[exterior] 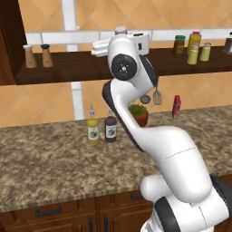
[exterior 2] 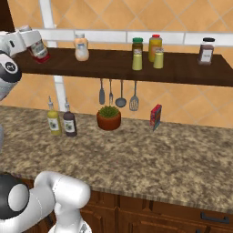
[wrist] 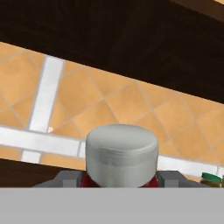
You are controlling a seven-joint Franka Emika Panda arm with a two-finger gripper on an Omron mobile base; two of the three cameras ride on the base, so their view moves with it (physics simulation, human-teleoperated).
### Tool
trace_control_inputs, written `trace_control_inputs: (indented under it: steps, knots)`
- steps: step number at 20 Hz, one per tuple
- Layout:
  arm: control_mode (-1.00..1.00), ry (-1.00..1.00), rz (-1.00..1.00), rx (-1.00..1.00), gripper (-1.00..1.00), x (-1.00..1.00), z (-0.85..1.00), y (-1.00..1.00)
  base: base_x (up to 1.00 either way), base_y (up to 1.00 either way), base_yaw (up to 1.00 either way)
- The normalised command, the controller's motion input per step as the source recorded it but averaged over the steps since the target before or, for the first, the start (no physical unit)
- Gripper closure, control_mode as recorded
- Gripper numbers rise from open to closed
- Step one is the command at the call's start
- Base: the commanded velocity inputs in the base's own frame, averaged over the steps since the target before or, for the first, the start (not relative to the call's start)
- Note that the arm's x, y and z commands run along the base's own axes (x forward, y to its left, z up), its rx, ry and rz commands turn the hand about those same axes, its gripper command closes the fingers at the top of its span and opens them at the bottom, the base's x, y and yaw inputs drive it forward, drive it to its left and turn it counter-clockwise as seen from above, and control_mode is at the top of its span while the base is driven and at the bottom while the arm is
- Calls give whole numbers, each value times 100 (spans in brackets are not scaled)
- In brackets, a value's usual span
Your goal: Put the shaker and condiment bottle from the counter next to their counterparts in the cabinet.
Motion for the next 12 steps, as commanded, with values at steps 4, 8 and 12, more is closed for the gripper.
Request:
trace_control_inputs:
  steps: [4, 8, 12]
  knots:
    - [-100, -14, 3, 14, 100, 24, 0, -8, 0, 0, 0]
    - [-100, -8, 0, 24, 100, 8, -6, -12, 0, 0, 0]
    - [-100, 6, -3, 6, 100, 17, 0, 0, 0, 0, 0]
